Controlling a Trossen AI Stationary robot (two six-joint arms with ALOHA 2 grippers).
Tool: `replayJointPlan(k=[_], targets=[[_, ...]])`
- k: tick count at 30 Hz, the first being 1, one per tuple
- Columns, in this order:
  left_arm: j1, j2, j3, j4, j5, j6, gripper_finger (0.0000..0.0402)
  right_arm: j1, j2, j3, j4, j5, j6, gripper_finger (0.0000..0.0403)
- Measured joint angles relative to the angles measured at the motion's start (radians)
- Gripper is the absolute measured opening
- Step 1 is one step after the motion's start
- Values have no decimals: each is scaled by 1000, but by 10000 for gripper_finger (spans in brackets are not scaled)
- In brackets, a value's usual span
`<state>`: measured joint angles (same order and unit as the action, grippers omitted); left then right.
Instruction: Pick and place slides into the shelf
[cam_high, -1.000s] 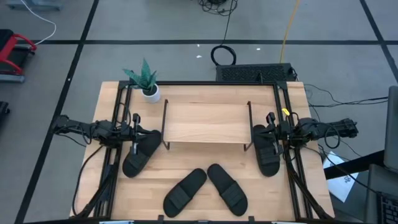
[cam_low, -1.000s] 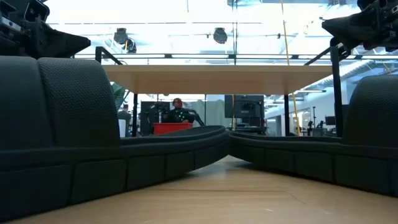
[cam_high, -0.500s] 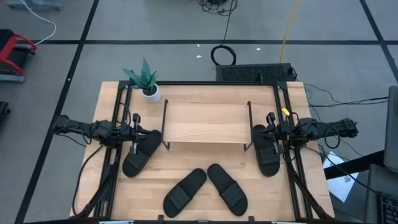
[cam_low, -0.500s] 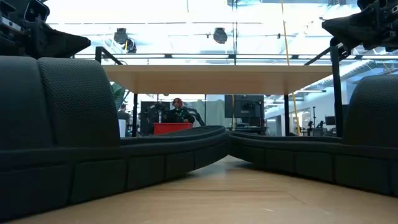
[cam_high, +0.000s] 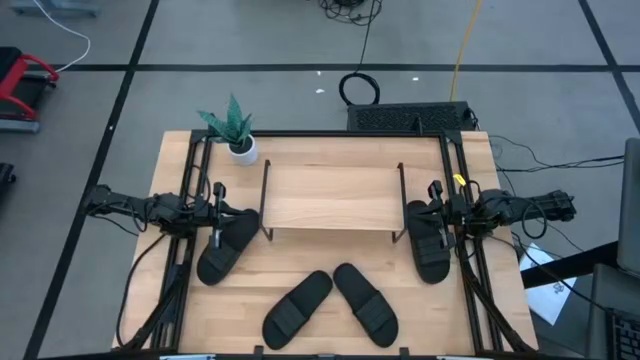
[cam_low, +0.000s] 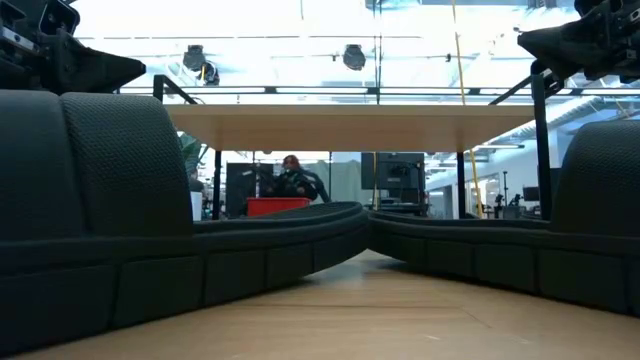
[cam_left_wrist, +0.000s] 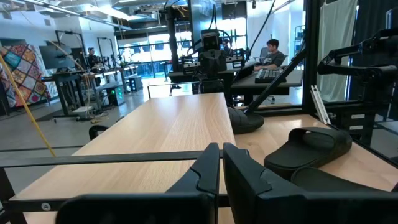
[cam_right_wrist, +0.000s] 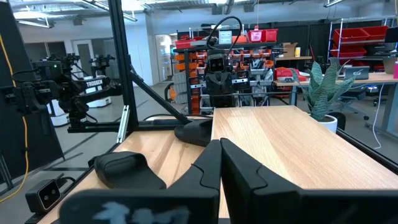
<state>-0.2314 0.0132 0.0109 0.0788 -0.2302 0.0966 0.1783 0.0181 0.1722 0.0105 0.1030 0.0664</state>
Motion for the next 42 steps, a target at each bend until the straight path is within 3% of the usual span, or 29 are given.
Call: replayJointPlan(k=[18,30,42], targets=[[0,0,0,0,0,0,26,0,0,0,0,0,8,0],[0,0,0,0,0,0,26,0,0,0,8,0,189,0],[0,0,0,0,0,-5,26,0,0,0,37,1,159,0]])
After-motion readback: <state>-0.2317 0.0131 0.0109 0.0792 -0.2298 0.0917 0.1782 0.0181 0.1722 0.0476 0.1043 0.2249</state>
